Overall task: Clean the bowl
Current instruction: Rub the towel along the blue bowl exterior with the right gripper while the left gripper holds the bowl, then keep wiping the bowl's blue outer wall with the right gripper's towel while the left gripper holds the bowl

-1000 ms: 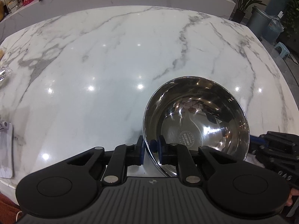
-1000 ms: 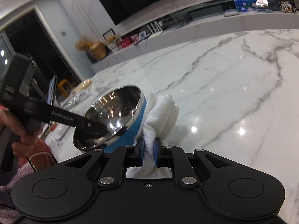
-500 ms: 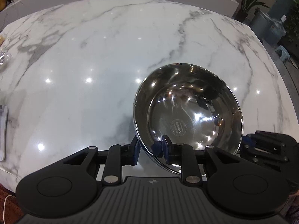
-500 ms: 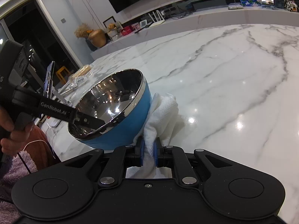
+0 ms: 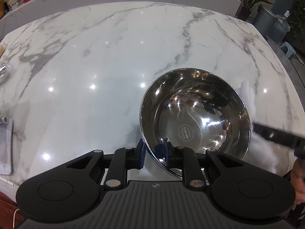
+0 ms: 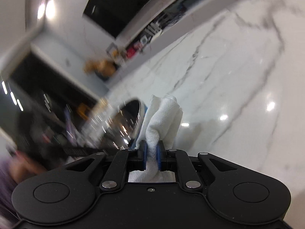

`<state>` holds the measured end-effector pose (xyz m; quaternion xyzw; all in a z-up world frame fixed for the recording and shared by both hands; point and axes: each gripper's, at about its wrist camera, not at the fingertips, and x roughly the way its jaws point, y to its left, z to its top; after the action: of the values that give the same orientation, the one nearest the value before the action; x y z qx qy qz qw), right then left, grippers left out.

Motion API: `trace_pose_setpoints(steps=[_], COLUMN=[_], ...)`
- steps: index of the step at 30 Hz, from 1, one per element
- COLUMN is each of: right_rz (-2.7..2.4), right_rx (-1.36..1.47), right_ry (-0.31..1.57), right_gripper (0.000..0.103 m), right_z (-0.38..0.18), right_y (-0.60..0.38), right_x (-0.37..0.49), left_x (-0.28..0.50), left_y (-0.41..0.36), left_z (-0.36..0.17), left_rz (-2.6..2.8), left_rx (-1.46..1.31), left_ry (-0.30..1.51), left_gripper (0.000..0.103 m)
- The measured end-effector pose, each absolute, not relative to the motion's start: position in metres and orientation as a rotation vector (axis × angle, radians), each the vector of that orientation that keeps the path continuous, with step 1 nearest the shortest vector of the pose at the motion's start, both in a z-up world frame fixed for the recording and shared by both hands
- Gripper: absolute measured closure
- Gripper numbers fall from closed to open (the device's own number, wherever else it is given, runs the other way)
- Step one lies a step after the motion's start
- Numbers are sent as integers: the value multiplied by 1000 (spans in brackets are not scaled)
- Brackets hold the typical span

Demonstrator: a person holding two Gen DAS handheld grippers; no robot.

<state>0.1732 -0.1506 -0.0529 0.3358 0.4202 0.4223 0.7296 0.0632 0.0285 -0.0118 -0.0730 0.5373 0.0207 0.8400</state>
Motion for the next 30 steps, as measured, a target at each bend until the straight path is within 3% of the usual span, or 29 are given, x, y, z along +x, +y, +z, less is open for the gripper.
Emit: trace_pose_setpoints(steps=[9, 26, 30], right_rz=[937, 843, 838], right_rx=[937, 874, 830], right_ry=[939, 1079, 1117], right_gripper=[93, 93, 93], right_z=[-64, -78, -82], right_y=[-163, -156, -148], right_x=[180, 184, 182], left_x=[63, 67, 65], left_y=[29, 28, 31], left_z=[-12, -11, -14], left_rz=[19, 37, 63], left_rx=[-160, -163, -229], left_ry=[1136, 1139, 1156], left_gripper=[86, 86, 82])
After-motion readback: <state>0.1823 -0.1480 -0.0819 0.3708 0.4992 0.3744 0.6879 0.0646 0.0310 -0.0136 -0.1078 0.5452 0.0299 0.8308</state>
